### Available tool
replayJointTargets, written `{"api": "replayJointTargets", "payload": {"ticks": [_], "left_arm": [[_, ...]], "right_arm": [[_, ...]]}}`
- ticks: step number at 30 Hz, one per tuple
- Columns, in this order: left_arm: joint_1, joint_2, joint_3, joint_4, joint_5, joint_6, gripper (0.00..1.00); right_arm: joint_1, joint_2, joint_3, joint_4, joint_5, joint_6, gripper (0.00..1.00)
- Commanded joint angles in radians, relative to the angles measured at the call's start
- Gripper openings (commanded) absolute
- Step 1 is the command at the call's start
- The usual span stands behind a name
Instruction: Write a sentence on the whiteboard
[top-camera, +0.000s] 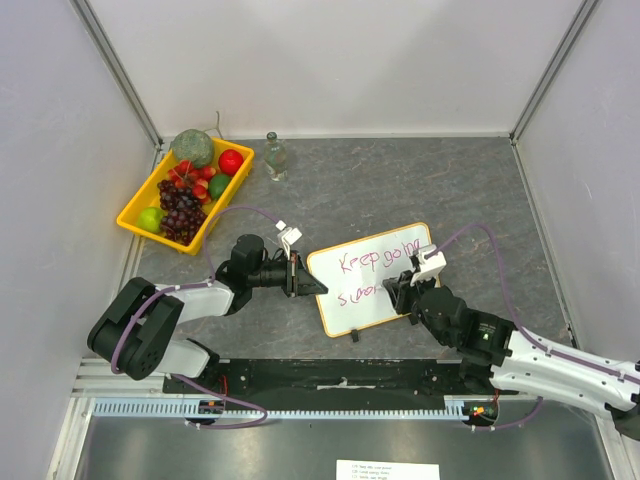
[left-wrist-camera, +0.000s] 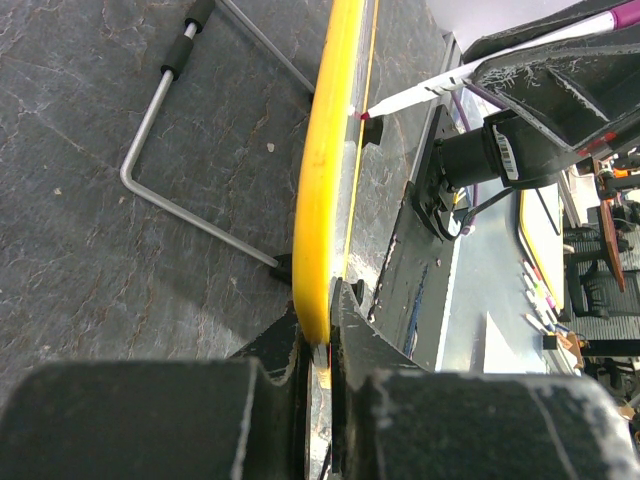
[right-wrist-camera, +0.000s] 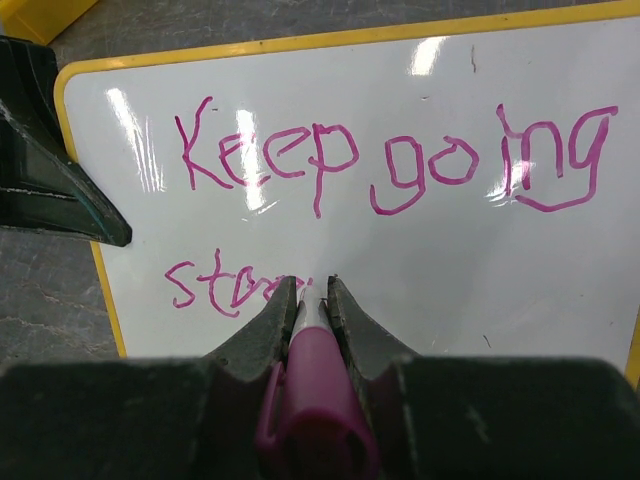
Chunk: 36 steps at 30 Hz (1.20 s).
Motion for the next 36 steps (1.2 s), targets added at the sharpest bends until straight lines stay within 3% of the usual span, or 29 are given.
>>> {"api": "replayJointTargets", "payload": {"ticks": [1,11,36], "left_arm": [[-0.001,0.016,-0.011,-0.091,-0.119,0.135,0.02],[-0.001,0.013,-0.012,-0.094,-0.119,0.136,0.02],[-0.001,0.018,-0.011,-0.092,-0.12,0.136,0.02]], "right_arm": [[-0.005,0.028,0.044,0.045,0.063,-0.03,0.0],[-0.008,0.015,0.039,0.025,0.102,-0.022,0.0],[-0.008,-0.048,-0.002,-0.101,0.033,0.057,0.0]]}}
